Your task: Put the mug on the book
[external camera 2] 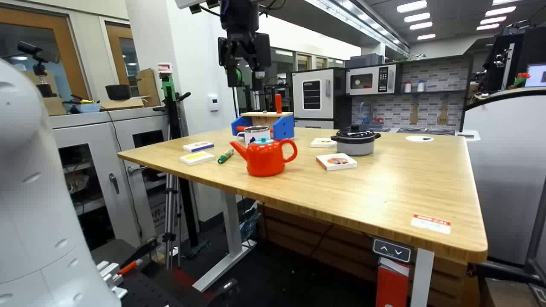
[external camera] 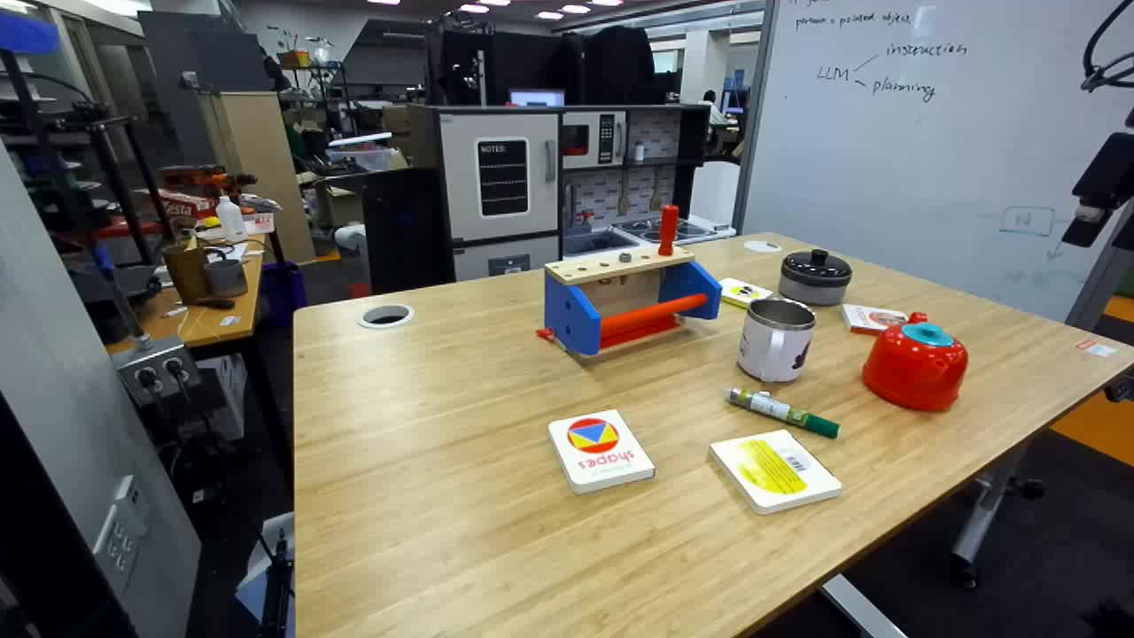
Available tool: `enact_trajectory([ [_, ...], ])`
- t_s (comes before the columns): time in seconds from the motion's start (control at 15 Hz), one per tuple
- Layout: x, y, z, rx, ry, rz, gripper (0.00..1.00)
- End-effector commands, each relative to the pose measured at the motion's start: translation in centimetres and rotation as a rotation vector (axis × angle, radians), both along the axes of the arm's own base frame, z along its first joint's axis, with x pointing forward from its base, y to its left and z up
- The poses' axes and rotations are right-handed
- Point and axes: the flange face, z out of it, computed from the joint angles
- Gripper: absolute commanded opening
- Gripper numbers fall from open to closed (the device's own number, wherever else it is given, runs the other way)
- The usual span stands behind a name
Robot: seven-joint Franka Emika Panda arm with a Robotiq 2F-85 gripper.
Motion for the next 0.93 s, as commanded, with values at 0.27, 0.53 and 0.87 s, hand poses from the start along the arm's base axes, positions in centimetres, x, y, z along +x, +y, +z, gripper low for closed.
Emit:
enact_trajectory([
  [0.27,0.5,0.8,0.8,0.105,-0.024,0.01,1.0],
  [0.53,0.4,1.1,0.6,0.09,-0.026,-0.006,1.0],
  [0.87,1.1,0.6,0.3,0.012,-0.012,-0.009,1.0],
])
